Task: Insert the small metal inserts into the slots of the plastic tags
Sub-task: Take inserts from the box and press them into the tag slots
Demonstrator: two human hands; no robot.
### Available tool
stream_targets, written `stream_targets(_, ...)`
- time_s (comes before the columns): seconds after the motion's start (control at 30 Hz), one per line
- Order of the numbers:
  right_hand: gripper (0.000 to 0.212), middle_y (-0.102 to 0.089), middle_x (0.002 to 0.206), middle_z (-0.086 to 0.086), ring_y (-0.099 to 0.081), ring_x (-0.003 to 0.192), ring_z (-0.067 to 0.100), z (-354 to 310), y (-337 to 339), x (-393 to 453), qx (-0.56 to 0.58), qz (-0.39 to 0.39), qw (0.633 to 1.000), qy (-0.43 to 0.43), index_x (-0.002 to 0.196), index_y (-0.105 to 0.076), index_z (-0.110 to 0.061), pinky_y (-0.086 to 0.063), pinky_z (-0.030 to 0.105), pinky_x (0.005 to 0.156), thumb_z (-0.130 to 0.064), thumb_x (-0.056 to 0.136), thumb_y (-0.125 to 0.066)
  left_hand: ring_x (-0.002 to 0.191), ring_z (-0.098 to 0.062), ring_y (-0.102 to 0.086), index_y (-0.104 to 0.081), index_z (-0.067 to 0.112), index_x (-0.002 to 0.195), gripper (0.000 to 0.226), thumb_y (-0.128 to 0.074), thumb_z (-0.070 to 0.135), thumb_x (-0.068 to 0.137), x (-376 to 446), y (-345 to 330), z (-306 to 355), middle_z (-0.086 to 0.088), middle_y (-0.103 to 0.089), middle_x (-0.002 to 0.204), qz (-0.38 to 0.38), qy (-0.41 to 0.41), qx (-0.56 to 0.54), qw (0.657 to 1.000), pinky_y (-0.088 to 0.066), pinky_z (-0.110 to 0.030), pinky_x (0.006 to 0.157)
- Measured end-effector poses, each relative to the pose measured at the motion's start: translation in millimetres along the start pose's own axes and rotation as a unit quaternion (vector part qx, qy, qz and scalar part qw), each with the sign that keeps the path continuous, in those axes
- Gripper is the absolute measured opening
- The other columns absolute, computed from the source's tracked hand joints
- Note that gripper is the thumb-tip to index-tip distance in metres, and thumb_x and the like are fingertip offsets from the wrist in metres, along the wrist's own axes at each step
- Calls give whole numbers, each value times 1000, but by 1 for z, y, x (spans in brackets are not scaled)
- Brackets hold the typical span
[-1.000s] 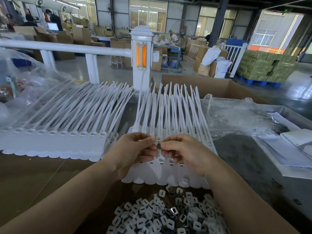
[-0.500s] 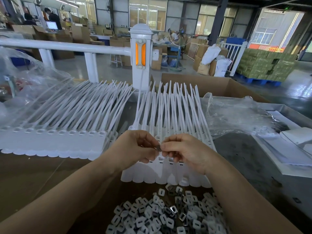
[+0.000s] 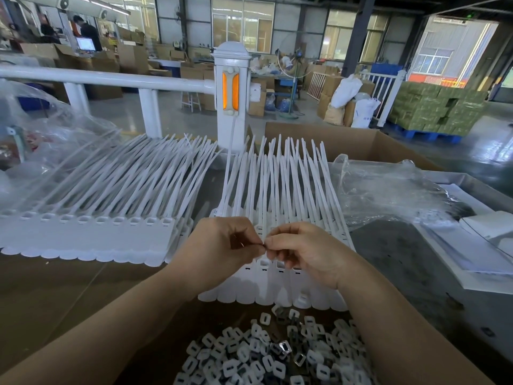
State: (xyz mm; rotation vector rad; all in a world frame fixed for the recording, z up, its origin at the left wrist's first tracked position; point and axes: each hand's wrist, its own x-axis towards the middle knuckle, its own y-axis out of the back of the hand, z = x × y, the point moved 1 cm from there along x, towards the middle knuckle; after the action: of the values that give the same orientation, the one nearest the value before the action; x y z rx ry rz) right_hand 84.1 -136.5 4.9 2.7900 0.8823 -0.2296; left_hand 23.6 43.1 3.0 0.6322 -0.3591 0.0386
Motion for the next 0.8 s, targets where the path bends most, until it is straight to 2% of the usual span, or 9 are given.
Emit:
stream_targets(0.07,13,-68,74,3,-56,66,10,0,1,-1,-7,-7,1000,5,78,-75,-15,-46,21,58,-11,89,-69,65,-11,-70,-74,24,74,13,-78,15,82,2,2,-1,3,-73,72,-6,73,-80,994,-56,-20,59)
stream_targets(0.13,15,-68,74,2,-55,66,10,-2,2,-2,-22,-25,999,12,77,-74,-17,-46,21,60,-10,89,-68,66,-16,-72,-76,21,75,11,-77,14,83,5,4,0,-5,-75,75,-21,145,-181,972,-56,-21,58)
stream_targets(0.23,12,-68,76,1,-56,67,10,-2,4,-3,-23,-36,999,17,82,-72,-16,-47,21,61,-10,91,-66,67,-16,-72,-78,19,78,7,-77,14,82,6,7,0,-9,-76,80,-38,195,-251,947,-54,-20,57)
stream_targets(0.47,7,-68,76,0,-54,67,10,-1,4,-3,-26,-42,998,27,91,-72,-13,-46,21,60,-10,93,-66,70,-15,-73,-76,12,80,7,-72,9,85,7,8,1,-10,-76,80,-129,210,-180,952,-55,-20,59)
stream_targets(0.63,7,-68,75,0,-54,67,11,0,4,-2,-24,-42,999,26,91,-72,-12,-46,21,61,-10,92,-66,68,-16,-72,-75,7,84,6,-69,7,87,7,7,1,-13,-76,80,-128,224,-190,947,-55,-22,57)
stream_targets(0.8,14,-65,75,-2,-54,66,9,1,4,-2,-22,-44,998,42,86,-72,-20,-47,19,59,-6,89,-70,65,-16,-71,-74,3,87,12,-70,13,87,7,7,1,-12,-76,80,-114,248,-204,940,-56,-23,57)
